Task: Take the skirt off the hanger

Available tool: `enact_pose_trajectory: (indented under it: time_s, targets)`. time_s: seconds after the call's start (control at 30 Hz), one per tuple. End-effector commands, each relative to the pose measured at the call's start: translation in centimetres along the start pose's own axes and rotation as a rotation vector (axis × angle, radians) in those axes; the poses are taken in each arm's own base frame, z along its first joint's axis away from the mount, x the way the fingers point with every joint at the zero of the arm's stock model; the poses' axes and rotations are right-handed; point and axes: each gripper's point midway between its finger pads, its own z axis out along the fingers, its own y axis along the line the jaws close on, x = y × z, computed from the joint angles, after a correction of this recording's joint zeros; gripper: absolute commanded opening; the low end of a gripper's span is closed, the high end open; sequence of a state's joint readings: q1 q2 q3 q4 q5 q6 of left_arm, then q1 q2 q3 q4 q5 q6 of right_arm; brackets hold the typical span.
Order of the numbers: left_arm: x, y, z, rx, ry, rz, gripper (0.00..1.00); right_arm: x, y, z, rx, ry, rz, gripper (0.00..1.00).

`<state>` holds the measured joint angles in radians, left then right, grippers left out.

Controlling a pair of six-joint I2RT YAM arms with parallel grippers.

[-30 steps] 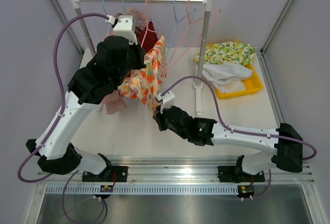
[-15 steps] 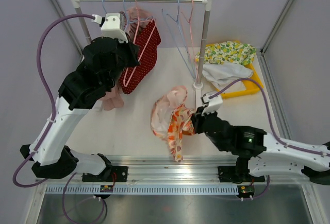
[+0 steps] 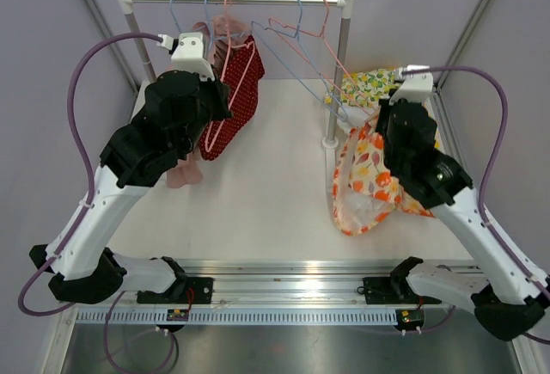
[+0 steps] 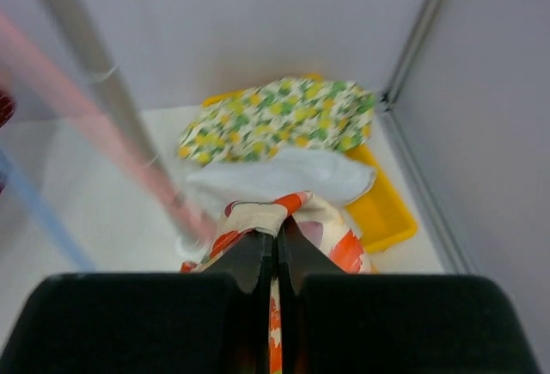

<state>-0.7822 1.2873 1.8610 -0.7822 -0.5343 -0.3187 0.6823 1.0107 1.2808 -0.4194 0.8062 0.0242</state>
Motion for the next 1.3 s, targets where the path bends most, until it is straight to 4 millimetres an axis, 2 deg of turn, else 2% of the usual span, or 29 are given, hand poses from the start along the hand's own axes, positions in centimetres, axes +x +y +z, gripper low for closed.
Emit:
enact_pose_trajectory:
  time_s: [0.0,0.03,0.07,0.1,0.13,0.17,0.23,0.27,0.3,0.33,0.4,0.43,0.53,0.57,0.6,0.63,0.67,0.7,0.73,0.77,0.8,0.83,0.87,0.9,0.97,1.03,1.13,1.27]
  targets:
    - [-2.2,0.2,-0.9,0.003,-0.081,-0.045,0.0,-6.1,-4.1,4.2,0.109,-0.107,0.025,0.0]
    - [-2.1,0.1,-0.9,0.005,-0.076,-0.043,0.0,-6.7,-5.1,5.2,0.137,-0.113,0.034,0.0]
    - [-2.0,0.1,-0.8,0.007,-0.075,-0.043,0.0,-7.9,-5.2,6.8,0.13,-0.123,0.043,0.0]
    - [-2.0,0.0,-0.9,0.01,-0.074,-0.041,0.0,-8.5,-7.9,8.1,0.201,-0.129,0.061,0.0]
    - [-2.0,0.0,-0.9,0.011,-0.073,-0.04,0.0,-8.0,-8.2,10.4,0.22,-0.104,0.053,0.0]
    - [-2.0,-0.1,-0.9,0.014,-0.072,-0.04,0.0,-10.8,-9.2,10.6,0.236,-0.155,0.083,0.0]
    - [-2.0,-0.1,-0.8,0.014,-0.072,-0.04,0.0,-11.6,-10.9,12.4,0.265,-0.152,0.138,0.0]
    - [-2.0,-0.2,-0.8,0.018,-0.072,-0.04,0.0,-12.1,-10.4,14.1,0.242,-0.154,0.152,0.0]
    - [-1.9,-0.1,-0.7,0.014,-0.072,-0.038,0.0,-11.9,-10.0,15.1,0.228,-0.15,0.173,0.0]
    - [-1.9,-0.2,-0.5,0.015,-0.07,-0.033,0.0,-10.2,-9.3,17.2,0.218,-0.108,0.169,0.0]
    - [-1.9,-0.4,-0.2,0.015,-0.07,-0.025,0.0,-7.2,-7.9,19.0,0.182,-0.028,0.216,0.0]
    - [-1.8,-0.6,0.2,0.013,-0.071,-0.024,0.0,-2.9,-7.2,20.2,0.174,0.066,0.211,0.0]
    - [-1.8,-1.0,1.0,0.012,-0.074,-0.012,0.0,4.1,-4.8,21.1,0.089,0.183,0.288,0.02]
    - [-1.5,-1.4,1.8,0.009,-0.065,-0.003,0.0,8.6,-3.4,20.9,0.029,0.277,0.295,0.17]
    - [-1.5,-1.6,2.3,0.006,-0.06,0.008,0.0,10.7,-2.7,20.6,0.009,0.326,0.323,0.71]
    - [-2.5,-1.9,2.2,0.01,-0.078,0.001,0.0,12.4,-2.3,20.2,-0.004,0.37,0.335,0.88]
    - [-2.6,-2.1,2.6,0.006,-0.078,0.006,0.0,15.4,-2.0,19.3,-0.004,0.44,0.349,0.92]
    - [-2.3,-2.5,3.5,0.001,-0.067,0.024,0.0,16.3,-1.7,18.8,-0.006,0.454,0.382,0.93]
    - [-3.2,-2.7,3.5,0.006,-0.086,0.018,0.0,15.9,-1.6,17.8,-0.023,0.437,0.396,0.96]
    - [-3.5,-3.1,3.9,0.011,-0.09,0.021,0.0,18.2,-1.5,16.5,-0.025,0.478,0.394,0.97]
    - [-3.1,-3.5,5.0,0.005,-0.079,0.041,0.0,18.2,-1.0,15.8,-0.042,0.474,0.402,0.98]
    - [-4.1,-3.8,5.1,0.008,-0.101,0.031,0.0,18.6,-1.0,14.2,-0.051,0.476,0.406,0.98]
    - [-4.1,-4.0,5.6,0.006,-0.099,0.037,0.0,18.9,-0.5,13.3,-0.067,0.486,0.412,0.98]
    - [-3.3,-4.6,7.0,0.001,-0.077,0.049,0.0,19.1,-0.1,12.4,-0.082,0.493,0.414,0.98]
    - [-3.8,-5.0,7.5,0.006,-0.081,0.038,0.0,19.2,0.1,10.1,-0.099,0.492,0.431,0.99]
    - [-2.8,-5.6,8.6,0.008,-0.059,0.031,0.0,19.2,0.7,8.1,-0.143,0.487,0.442,0.99]
    - [-1.9,-5.7,9.2,0.007,-0.04,0.019,0.0,18.6,0.9,6.3,-0.171,0.474,0.446,1.0]
    - [-1.0,-5.8,8.7,0.018,-0.007,-0.011,0.08,17.9,0.5,5.1,-0.167,0.471,0.43,0.99]
